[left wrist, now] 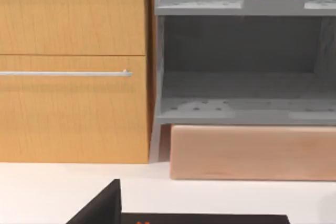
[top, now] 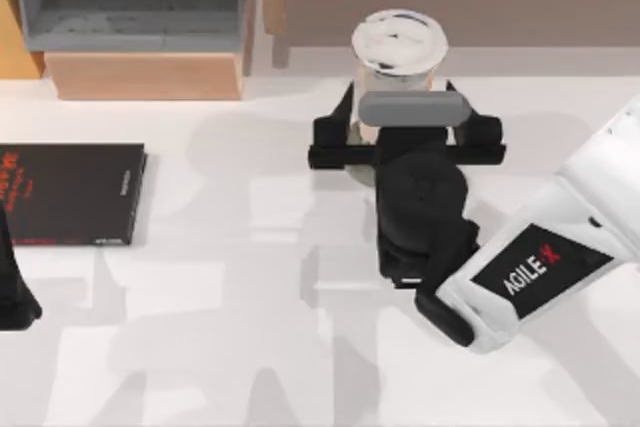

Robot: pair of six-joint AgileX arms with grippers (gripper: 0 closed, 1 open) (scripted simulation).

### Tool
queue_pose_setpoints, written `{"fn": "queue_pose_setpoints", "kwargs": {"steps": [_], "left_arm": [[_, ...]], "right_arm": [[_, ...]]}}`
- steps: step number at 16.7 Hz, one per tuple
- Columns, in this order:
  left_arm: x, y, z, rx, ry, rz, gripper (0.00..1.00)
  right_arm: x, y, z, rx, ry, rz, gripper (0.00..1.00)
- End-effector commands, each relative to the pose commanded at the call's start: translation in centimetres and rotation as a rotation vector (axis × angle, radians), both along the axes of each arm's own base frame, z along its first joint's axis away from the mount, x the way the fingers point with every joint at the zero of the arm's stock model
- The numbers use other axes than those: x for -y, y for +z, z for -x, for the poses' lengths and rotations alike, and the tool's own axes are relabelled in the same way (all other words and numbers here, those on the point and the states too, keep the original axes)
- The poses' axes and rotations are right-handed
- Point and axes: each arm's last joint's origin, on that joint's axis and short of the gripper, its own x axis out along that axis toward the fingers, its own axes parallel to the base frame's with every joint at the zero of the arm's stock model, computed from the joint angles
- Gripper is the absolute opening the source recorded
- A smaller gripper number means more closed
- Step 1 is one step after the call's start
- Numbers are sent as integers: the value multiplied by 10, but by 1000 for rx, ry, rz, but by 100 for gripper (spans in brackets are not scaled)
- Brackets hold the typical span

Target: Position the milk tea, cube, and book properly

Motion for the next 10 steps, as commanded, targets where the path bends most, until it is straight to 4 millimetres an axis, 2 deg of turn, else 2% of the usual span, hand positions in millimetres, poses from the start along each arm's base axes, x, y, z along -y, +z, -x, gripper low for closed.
{"fn": "queue_pose_setpoints", "kwargs": {"steps": [4, 10], "left_arm": [[0, 0, 0, 0, 0, 0, 100], [0, 0, 0, 0, 0, 0, 100]], "right_arm": [[1, 2, 0, -5, -1, 6, 100], [1, 36, 12, -1, -3, 2, 100]]}}
